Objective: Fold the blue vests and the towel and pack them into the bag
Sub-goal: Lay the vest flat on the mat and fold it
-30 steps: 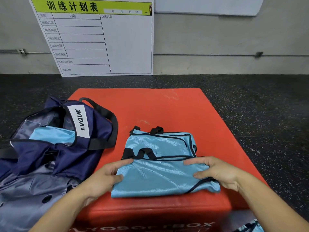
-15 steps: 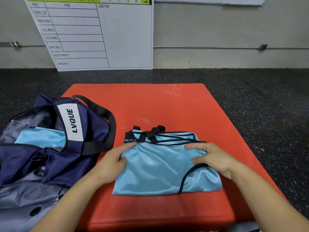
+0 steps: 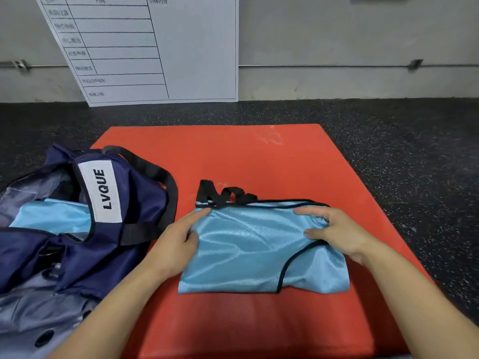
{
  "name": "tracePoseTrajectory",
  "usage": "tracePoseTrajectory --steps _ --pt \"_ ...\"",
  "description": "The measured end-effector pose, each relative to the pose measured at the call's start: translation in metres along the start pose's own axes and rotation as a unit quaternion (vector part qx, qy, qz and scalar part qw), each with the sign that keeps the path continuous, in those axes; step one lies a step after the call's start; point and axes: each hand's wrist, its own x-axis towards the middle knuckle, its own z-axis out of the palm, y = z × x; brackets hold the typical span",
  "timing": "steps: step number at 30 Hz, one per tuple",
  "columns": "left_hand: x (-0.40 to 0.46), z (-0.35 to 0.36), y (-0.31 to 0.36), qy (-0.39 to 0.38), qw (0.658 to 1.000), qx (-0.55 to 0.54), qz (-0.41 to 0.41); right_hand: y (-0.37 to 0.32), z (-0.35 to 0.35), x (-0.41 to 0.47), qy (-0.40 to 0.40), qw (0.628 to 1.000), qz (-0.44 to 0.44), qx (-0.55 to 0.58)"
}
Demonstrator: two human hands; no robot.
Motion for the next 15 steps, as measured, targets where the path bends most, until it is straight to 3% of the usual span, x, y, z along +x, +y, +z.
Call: tracePoseTrajectory --steps 4,10,12,15 --pt "-0.001 0.007 -0.004 -0.015 0.998 0.030 -0.045 0.008 0.003 0.004 0.007 1.000 0.010 -0.025" --pt "-0.001 0.013 -0.012 -0.003 0.992 0.125 -0.026 0.007 0.003 0.003 0.119 0.982 -0.013 -0.148" --pt "-0.005 0.014 -0.007 -0.008 0.974 0.218 -0.054 0.001 0.006 -0.002 0.179 0.948 -0.007 -0.262" --pt "-0.010 0.020 0.016 0.097 0.922 0.375 -0.003 -0.019 0.035 -0.008 0.280 0.867 -0.083 -0.404"
